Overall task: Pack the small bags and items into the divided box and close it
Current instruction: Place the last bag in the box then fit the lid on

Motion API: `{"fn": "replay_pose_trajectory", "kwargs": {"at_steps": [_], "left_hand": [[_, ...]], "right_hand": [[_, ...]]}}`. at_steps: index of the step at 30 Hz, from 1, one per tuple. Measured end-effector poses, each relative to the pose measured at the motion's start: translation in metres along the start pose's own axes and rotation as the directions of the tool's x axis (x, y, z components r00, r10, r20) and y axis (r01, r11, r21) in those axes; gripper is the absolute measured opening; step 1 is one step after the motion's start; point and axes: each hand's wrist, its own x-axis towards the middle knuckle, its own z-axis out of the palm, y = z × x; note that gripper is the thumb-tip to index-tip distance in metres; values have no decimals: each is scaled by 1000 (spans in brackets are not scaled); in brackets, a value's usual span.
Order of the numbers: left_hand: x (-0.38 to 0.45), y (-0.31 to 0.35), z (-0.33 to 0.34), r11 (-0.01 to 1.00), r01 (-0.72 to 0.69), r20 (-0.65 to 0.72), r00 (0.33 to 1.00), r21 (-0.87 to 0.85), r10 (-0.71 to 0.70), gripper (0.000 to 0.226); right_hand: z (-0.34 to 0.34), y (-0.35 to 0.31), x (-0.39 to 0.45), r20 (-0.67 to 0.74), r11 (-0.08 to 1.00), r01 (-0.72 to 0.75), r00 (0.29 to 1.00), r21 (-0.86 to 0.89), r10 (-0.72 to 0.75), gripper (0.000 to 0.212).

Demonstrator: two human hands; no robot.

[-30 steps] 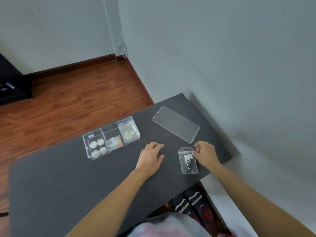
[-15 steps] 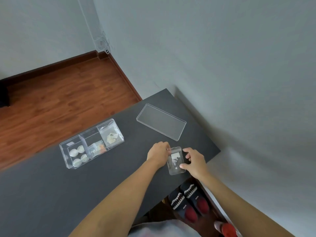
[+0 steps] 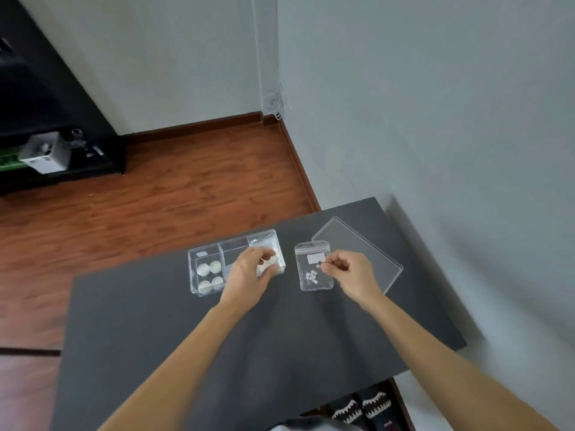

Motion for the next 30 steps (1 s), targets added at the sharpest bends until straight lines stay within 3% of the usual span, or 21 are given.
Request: {"fn": "replay_pose_trajectory", "kwargs": {"at_steps": [6, 10, 13, 18, 26, 30], "left_hand": [[-8, -58, -41, 939, 176, -207, 971, 296, -117, 42], [-13, -79, -35, 873, 346, -115, 938, 344, -327, 79], [-15, -84, -24, 856, 398, -32, 911, 330, -411, 90], [-14, -85, -18, 826, 431, -8, 888, 363, -459, 98], [-13, -82, -16, 809, 466, -8, 868, 358, -497, 102], [-18, -80, -11, 807, 466, -7, 867, 363, -498, 103]], "right_hand": [[37, -43, 40, 1, 997, 73, 997, -22, -73, 11], [63, -59, 54, -17, 988, 134, 991, -73, -136, 13], [82, -61, 59, 12, 976, 166, 986, -143, -166, 23], [100, -61, 62, 72, 946, 181, 983, -270, -168, 51], [99, -64, 66, 181, 884, 231, 969, -406, -170, 42], [96, -66, 64, 223, 828, 258, 961, -497, -165, 52]]}}
